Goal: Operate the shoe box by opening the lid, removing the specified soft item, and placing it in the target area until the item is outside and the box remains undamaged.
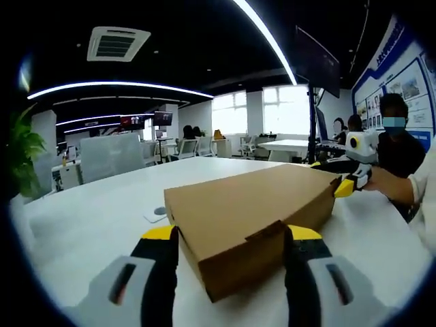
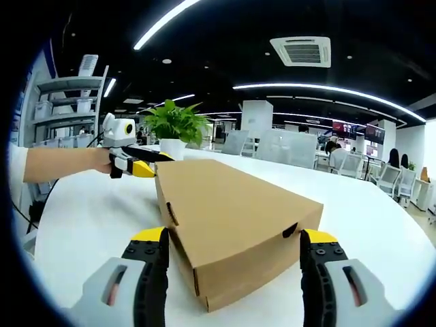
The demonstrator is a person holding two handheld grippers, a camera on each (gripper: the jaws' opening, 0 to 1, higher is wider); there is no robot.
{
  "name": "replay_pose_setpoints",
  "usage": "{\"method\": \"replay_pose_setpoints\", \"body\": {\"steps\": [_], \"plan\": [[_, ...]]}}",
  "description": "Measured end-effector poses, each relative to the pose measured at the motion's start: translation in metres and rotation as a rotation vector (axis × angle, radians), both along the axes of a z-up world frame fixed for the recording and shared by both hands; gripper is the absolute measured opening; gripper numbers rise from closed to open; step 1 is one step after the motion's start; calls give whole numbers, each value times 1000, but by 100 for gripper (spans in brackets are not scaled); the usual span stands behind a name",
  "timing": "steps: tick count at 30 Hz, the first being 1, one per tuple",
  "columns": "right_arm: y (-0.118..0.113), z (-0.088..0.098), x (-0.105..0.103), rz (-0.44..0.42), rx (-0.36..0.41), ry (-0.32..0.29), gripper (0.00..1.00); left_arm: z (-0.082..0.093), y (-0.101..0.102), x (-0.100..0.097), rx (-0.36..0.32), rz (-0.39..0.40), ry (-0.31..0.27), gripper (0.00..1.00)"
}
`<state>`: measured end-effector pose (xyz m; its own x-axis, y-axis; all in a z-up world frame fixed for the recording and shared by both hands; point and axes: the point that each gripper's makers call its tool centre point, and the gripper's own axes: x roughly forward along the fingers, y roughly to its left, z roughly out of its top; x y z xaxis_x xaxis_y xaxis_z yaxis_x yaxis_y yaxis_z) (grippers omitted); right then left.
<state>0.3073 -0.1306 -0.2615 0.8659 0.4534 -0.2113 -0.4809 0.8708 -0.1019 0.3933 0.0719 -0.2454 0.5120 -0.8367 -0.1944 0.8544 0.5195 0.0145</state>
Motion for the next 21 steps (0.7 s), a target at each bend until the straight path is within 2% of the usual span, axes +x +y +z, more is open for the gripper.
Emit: {"method": "replay_pose_setpoints", "body": {"steps": [10,16,21], "plan": [[1,0,-6,3,-4,-2,81,0,-2,-5,2,11,-2,63],[-1,-1,0,12,-2,-3,81,0,0,-4,6,19,1,63],[-2,-1,5,17,-13,8,81,0,-2,-10,10,30,4,63]]}}
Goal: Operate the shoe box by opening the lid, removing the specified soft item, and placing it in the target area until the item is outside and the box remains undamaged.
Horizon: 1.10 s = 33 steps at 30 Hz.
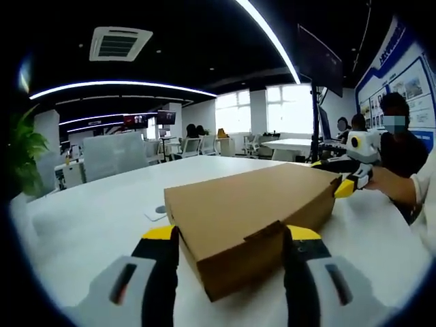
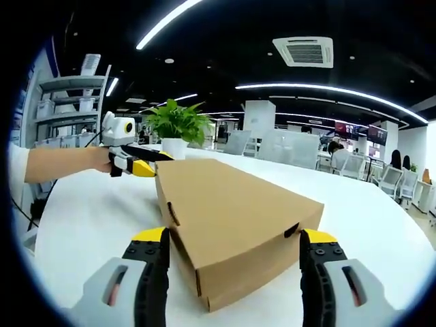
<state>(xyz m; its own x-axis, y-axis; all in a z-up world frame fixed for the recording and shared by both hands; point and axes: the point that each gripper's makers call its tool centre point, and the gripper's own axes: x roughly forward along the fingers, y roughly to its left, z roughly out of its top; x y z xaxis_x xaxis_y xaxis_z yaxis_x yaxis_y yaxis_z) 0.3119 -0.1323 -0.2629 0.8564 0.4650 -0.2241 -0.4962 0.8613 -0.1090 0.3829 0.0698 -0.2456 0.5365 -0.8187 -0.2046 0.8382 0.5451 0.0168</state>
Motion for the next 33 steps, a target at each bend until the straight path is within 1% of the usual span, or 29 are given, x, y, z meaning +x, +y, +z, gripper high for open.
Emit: {"method": "replay_pose_setpoints", "body": {"steps": [5,8,12,17,23,28,30,32,33], "plan": [[-2,-1,2,9,-9,12,80,0,0,-1,1,9,3,62],[-2,-1,2,15,-7,7,80,0,0,-2,3,19,3,62],[-3,0,2,31,-2,-4,80,0,-1,-7,-4,29,-2,62],[-4,0,3,47,2,-9,79,0,-2,-10,2,46,5,62],[-7,1,4,78,1,-10,79,0,0,-13,4,71,5,62],[-10,0,4,111,-3,-10,79,0,-1,-19,-2,98,3,62],[-11,1,4,125,-6,-6,79,0,0,-18,0,111,5,62],[-11,1,3,132,-11,2,78,1,-1,-22,-1,113,3,62],[-11,1,3,135,-14,6,78,1,-1,-19,0,113,7,61]]}}
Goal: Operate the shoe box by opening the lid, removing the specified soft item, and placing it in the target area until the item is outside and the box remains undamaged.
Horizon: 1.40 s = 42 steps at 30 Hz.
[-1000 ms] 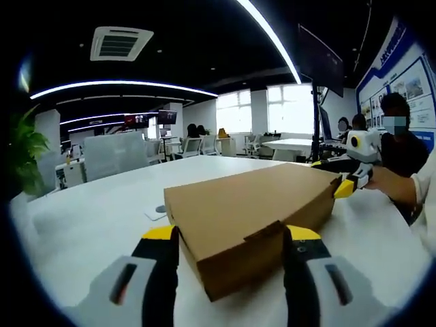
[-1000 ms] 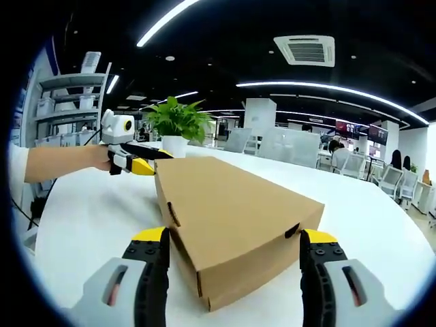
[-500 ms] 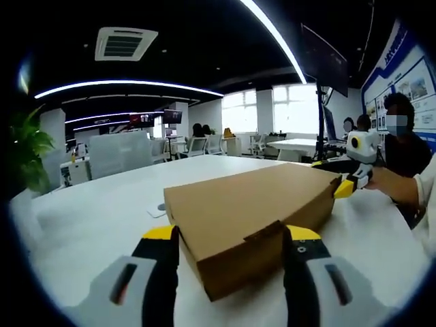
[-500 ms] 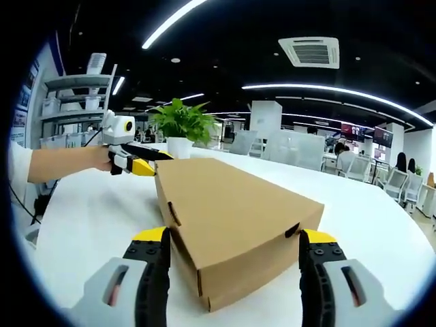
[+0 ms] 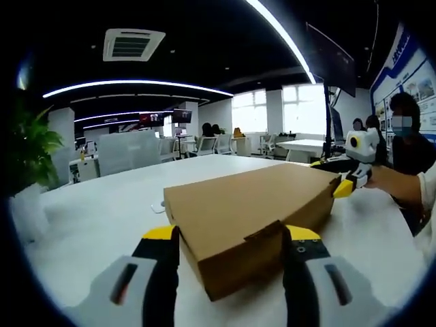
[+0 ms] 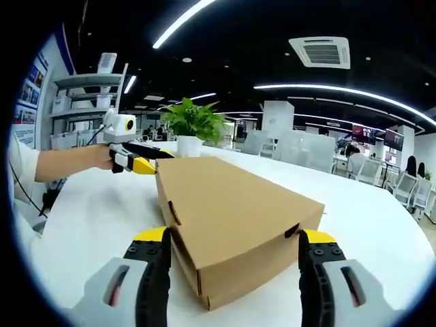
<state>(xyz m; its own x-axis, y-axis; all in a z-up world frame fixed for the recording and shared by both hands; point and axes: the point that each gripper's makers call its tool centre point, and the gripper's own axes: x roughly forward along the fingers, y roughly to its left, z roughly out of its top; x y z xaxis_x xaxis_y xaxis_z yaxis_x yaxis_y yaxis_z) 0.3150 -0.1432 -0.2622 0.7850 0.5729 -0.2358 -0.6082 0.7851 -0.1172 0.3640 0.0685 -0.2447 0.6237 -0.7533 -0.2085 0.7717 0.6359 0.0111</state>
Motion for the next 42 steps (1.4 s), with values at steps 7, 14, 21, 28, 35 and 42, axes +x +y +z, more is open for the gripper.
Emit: {"method": "replay_pose_setpoints", "body": {"steps": [7,14,21,28,35,42], "plan": [[2,2,-4,16,-1,4,78,1,1,-5,7,15,3,62],[0,3,-5,31,3,0,78,1,-1,-12,4,23,1,61],[2,4,-6,53,6,-3,78,1,2,-13,4,26,-7,60],[3,3,-7,61,5,3,77,1,4,-14,7,43,-10,60],[1,3,-7,93,7,0,78,1,2,-24,23,74,-3,60],[-2,3,-8,122,9,-5,78,-1,4,-29,27,87,-17,59]]}}
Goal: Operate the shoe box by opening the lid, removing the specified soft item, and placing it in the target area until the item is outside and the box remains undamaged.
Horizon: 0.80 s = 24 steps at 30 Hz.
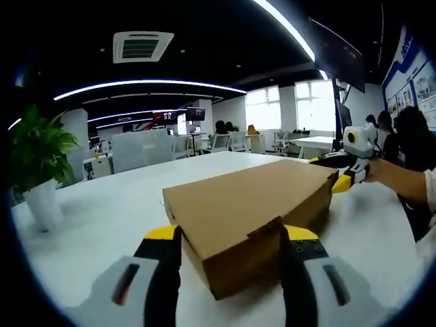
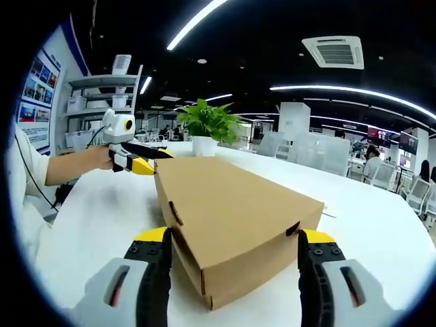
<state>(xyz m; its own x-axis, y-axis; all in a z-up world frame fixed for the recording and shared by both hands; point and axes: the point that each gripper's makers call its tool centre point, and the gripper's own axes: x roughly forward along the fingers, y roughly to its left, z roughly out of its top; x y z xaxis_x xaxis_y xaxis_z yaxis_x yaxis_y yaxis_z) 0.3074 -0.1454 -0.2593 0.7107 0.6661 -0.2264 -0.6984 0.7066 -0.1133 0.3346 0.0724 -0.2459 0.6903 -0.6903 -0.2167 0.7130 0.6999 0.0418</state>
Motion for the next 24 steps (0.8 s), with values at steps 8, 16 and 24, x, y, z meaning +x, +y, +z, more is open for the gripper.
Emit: {"method": "replay_pose_setpoints", "body": {"steps": [8,16,24], "plan": [[0,-3,3,-10,-43,-12,81,-2,6,1,40,-72,-61,56],[1,0,3,-18,10,11,82,-5,2,1,79,-103,-75,58],[0,-3,8,-20,6,12,86,-4,-2,1,15,-72,-42,61]]}}
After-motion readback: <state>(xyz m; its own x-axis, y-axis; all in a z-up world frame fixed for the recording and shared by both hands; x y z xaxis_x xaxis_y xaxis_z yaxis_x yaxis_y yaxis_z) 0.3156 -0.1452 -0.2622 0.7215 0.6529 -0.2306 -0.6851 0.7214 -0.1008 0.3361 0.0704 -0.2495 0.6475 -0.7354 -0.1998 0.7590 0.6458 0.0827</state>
